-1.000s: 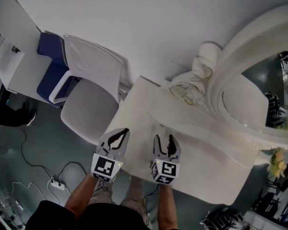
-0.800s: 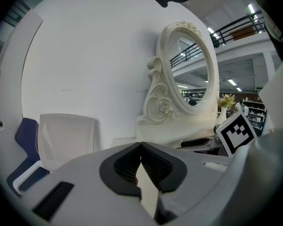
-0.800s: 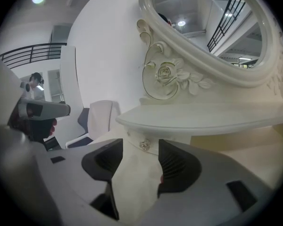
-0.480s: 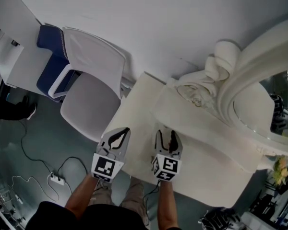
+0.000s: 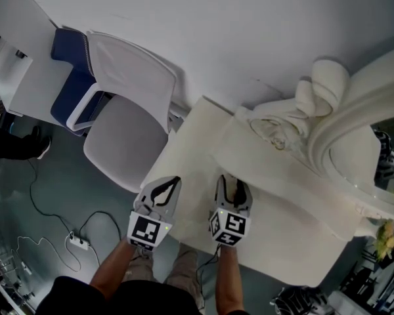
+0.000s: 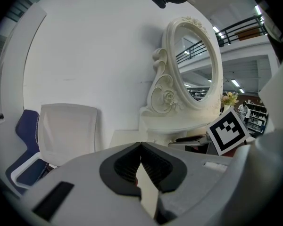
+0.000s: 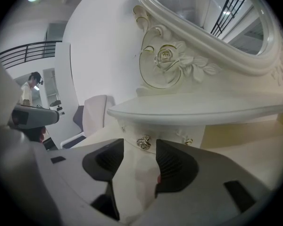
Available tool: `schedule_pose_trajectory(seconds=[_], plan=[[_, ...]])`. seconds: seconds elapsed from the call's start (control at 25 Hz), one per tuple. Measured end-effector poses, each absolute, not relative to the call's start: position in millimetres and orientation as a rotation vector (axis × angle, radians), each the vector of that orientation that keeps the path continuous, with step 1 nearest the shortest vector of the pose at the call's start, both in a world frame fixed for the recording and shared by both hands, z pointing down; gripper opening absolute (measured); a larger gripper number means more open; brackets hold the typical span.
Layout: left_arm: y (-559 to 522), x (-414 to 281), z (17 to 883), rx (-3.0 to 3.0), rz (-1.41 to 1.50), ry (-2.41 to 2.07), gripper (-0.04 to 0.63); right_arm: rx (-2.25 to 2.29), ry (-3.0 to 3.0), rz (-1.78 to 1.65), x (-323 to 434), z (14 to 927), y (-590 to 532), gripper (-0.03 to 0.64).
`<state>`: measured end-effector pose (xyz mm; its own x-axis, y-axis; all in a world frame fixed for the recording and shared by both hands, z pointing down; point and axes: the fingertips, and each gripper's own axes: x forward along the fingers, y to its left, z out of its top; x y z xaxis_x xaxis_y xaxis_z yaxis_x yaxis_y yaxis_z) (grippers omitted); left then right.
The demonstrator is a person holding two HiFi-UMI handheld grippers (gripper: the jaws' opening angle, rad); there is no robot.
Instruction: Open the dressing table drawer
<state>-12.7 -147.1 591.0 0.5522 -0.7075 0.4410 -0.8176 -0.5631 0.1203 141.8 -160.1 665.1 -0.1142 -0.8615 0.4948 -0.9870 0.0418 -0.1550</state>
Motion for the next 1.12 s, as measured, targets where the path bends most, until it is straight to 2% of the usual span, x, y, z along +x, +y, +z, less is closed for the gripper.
schedule_pose_trajectory(seconds=[0.36, 0.68, 1.12], plan=[[-150, -17, 595, 2.462, 0.500, -1.255, 0.003, 1.909, -2.016, 0.645, 140, 666, -167, 0.179], [-151, -23, 597, 2.458, 0.503, -1.262, 0.003, 1.957, -1.947, 0.623, 147, 667, -167, 0.101], [-150, -24, 593, 2.464, 0.497, -1.263, 0.003, 1.972, -1.921, 0.597, 147, 668, -166, 0.094]])
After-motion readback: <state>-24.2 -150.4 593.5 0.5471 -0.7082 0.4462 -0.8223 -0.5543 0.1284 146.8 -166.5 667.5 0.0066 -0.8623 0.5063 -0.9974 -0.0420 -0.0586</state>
